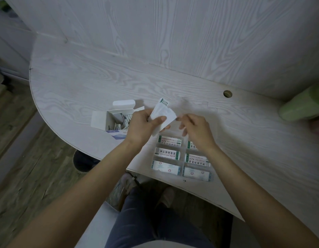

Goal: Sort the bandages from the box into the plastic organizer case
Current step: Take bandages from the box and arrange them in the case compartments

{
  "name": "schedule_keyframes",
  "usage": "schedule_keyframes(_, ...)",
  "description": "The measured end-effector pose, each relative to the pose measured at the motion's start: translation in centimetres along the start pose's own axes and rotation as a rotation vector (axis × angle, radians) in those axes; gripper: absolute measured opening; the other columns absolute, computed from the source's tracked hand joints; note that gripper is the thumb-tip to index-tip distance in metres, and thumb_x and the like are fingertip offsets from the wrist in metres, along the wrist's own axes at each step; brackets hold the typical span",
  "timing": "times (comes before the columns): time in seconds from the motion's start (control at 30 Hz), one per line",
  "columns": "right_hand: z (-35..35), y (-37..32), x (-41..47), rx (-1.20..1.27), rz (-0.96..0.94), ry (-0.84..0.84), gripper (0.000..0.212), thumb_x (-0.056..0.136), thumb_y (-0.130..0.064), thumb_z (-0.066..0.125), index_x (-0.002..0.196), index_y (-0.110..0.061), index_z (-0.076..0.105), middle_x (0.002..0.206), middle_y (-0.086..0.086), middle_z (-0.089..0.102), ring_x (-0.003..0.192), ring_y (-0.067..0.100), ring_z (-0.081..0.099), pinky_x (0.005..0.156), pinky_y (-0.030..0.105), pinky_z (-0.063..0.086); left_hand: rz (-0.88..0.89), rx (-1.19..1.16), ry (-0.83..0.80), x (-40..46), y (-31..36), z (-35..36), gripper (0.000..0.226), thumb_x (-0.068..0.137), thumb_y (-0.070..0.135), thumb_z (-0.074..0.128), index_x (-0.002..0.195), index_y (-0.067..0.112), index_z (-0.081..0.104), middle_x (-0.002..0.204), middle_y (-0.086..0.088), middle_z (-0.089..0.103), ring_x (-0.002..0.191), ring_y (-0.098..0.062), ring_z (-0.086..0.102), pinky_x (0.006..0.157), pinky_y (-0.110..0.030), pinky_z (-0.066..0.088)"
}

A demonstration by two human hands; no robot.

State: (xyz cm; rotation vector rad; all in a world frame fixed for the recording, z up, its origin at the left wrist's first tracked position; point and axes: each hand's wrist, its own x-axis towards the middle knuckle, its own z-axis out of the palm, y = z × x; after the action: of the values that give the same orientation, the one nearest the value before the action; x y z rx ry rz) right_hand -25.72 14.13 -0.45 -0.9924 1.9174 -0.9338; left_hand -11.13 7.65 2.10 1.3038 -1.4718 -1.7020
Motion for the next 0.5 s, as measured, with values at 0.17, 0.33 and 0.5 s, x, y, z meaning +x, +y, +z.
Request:
schedule_keyframes(0.17, -0.8, -1.7, -0.1, 0.289, -0.080, -0.104, 0.008, 0.084, -0.012, 0.069, 0.090, -0.006, 0.070, 0.071, 0.011, 0.069, 0.057, 0.010, 0.057, 0.046, 0.016, 0.037, -0.023, 0.036, -0.057, 0.2, -0.4, 0.4, 0.006, 0.088, 0.016, 0.065, 0.090, 0.014, 0.071, 0.079, -0.001, 0.073, 0.073, -0.015, 0.068, 0.067, -0.027, 0.054)
schedule_keyframes(0.33, -1.2, -1.2, 0.2, 0.341, -0.090, -0.017, 0.012, 0.079, -0.003, 0.072, 0.081, -0.015, 0.071, 0.064, -0.003, 0.068, 0.055, 0.004, 0.059, 0.053, 0.017, 0.044, -0.098, -0.041, -0.116, 0.4, -0.4, 0.7, 0.022, 0.096, 0.012, 0.052, 0.108, 0.000, 0.066, 0.091, -0.013, 0.071, 0.077, -0.016, 0.068, 0.067, -0.026, 0.055)
schedule_keyframes(0.5, -1.4, -0.9, -0.2, 0.372, -0.084, -0.002, 0.017, 0.081, -0.001, 0.070, 0.083, -0.018, 0.070, 0.073, -0.002, 0.071, 0.057, 0.005, 0.061, 0.057, 0.017, 0.049, -0.074, 0.023, -0.060, 0.5, -0.2, 1.1, 0.017, 0.089, 0.009, 0.063, 0.105, 0.007, 0.068, 0.085, -0.002, 0.069, 0.069, -0.007, 0.064, 0.053, -0.017, 0.049)
